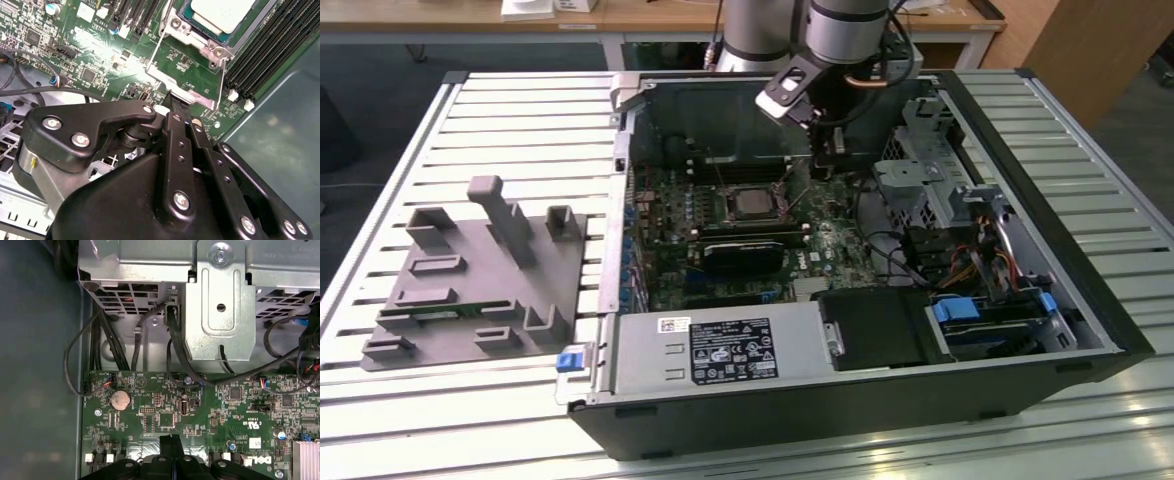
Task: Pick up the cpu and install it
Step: 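Close the cpu cover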
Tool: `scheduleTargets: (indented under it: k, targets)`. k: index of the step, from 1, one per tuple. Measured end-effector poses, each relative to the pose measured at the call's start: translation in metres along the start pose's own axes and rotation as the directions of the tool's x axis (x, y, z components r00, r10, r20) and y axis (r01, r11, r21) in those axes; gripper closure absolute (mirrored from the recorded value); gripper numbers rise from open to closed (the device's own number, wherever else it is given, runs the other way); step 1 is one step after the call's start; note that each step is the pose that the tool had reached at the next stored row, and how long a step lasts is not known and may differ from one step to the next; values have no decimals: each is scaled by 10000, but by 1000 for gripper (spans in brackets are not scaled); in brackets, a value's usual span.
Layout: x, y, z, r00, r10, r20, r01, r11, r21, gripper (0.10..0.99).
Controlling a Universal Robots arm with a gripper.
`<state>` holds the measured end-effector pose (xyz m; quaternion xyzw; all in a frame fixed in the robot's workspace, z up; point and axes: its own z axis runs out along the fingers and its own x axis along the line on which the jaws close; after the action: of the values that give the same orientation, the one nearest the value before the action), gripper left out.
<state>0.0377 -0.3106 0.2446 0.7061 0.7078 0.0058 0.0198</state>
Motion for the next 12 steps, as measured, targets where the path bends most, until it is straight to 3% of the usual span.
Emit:
scheduleTargets:
  k: [12]
  targets:
    - [0,-22,0,10000,0,0,0,10000,0,980]
